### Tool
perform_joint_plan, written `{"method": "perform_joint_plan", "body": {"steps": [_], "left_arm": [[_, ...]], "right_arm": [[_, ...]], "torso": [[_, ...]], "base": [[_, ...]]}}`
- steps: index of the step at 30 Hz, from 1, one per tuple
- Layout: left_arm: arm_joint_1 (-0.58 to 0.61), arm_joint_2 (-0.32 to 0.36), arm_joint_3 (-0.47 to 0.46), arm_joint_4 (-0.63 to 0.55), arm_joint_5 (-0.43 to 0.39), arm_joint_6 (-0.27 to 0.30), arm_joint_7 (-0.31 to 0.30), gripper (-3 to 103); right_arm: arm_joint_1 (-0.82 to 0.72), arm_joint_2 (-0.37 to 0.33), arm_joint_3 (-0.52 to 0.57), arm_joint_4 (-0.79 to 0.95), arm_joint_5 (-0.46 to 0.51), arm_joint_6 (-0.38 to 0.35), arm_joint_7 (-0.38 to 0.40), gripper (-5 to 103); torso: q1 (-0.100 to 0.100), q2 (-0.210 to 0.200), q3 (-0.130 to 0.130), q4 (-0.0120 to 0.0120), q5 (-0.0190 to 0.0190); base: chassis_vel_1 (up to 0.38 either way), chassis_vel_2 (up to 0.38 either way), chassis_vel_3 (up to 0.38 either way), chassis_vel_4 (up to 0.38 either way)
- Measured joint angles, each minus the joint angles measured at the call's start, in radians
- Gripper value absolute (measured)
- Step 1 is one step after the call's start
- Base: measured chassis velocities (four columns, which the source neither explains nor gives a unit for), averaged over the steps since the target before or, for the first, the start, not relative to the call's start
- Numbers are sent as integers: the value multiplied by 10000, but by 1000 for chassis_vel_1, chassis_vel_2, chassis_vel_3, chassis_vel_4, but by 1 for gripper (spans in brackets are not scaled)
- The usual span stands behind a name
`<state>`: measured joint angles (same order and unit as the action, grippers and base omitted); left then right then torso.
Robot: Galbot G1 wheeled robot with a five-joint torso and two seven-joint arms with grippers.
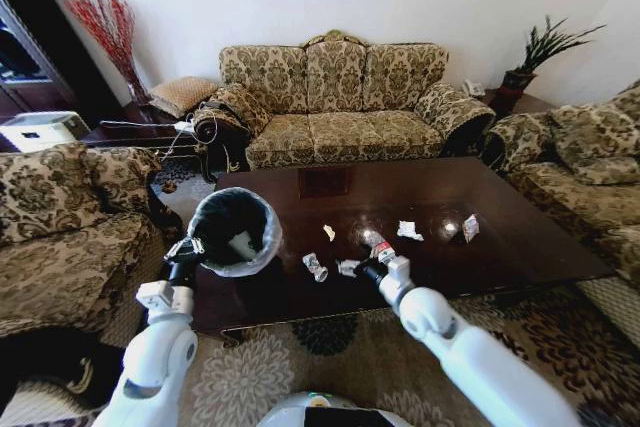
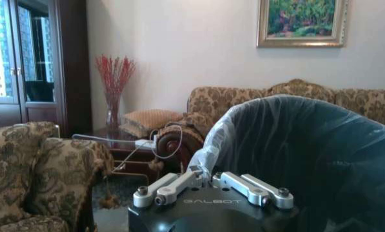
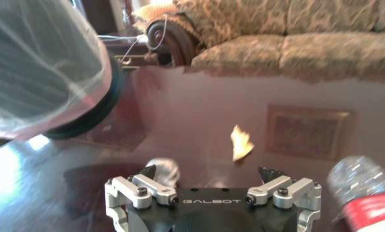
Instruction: Move to the front of the table and place the trash on the table into the trash bin.
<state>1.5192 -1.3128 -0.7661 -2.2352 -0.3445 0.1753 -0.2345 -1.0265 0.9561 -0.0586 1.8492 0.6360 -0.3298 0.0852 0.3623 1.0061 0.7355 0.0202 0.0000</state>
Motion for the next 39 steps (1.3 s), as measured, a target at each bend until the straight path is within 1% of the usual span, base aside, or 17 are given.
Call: {"method": "perform_joint_plan", "body": {"steps": [2,3,6,8,11,18,19,21,22,23,24,26,27,28,29,36,39], "left_arm": [[38,-6,-47,44,121,18,18,3],[38,-6,-47,44,121,18,18,3],[138,-27,-63,-40,203,26,189,3],[155,-29,-62,-66,217,27,213,3],[251,-55,-62,-133,274,-6,215,3],[439,-163,-20,-273,366,-87,242,3],[457,-176,-14,-304,370,-88,246,3],[468,-183,-13,-327,371,-88,251,3],[494,-188,-11,-366,372,-89,261,3],[502,-189,-11,-379,372,-90,265,3],[502,-189,-11,-379,372,-90,265,3],[528,-191,-2,-391,373,-91,273,3],[528,-191,-2,-391,373,-91,273,3],[533,-197,6,-392,373,-95,278,3],[541,-202,19,-393,373,-102,289,3],[566,-203,30,-464,373,-107,306,3],[591,-195,31,-522,371,-111,315,3]], "right_arm": [[184,422,-325,-591,-63,113,-368,100],[184,422,-325,-591,-63,113,-368,100],[343,961,-947,-1406,-337,470,-706,100],[376,1079,-1033,-1589,-424,559,-769,100],[543,1529,-1193,-2206,-708,742,-900,100],[797,1866,-1208,-2879,-952,904,-1023,101],[825,1901,-1235,-2974,-994,941,-1027,91],[844,1927,-1253,-3035,-1024,955,-1025,91],[864,1946,-1270,-3085,-1046,963,-1012,80],[873,1947,-1276,-3102,-1052,964,-999,75],[873,1947,-1276,-3102,-1052,964,-999,75],[899,1940,-1284,-3119,-1057,966,-972,64],[899,1940,-1284,-3119,-1057,966,-972,64],[920,1923,-1286,-3121,-1057,967,-948,58],[926,1917,-1281,-3125,-1057,967,-884,51],[869,1917,-1206,-3141,-1067,995,-821,51],[812,1862,-1121,-2957,-1068,1147,-502,51]], "torso": [[1,0,0,2,-3],[1,0,0,2,-3],[2,0,0,3,-3],[2,0,0,2,-4],[1,0,0,3,-3],[1,0,0,2,-3],[1,0,0,1,-2],[1,0,0,1,0],[2,0,0,2,0],[2,0,0,2,-1],[2,0,0,2,-1],[1,0,0,2,-1],[1,0,0,2,-1],[1,0,0,2,-1],[2,0,0,2,0],[1,0,0,2,1],[1,-1,1,2,0]], "base": [[0,0,0,0],[0,0,0,0],[0,0,0,0],[0,0,0,0],[0,0,0,0],[0,0,0,0],[0,0,0,0],[0,0,0,0],[0,0,0,0],[0,0,0,0],[0,0,0,0],[0,0,0,0],[0,0,0,0],[0,0,0,0],[0,0,0,0],[0,0,0,0],[0,0,0,0]]}}
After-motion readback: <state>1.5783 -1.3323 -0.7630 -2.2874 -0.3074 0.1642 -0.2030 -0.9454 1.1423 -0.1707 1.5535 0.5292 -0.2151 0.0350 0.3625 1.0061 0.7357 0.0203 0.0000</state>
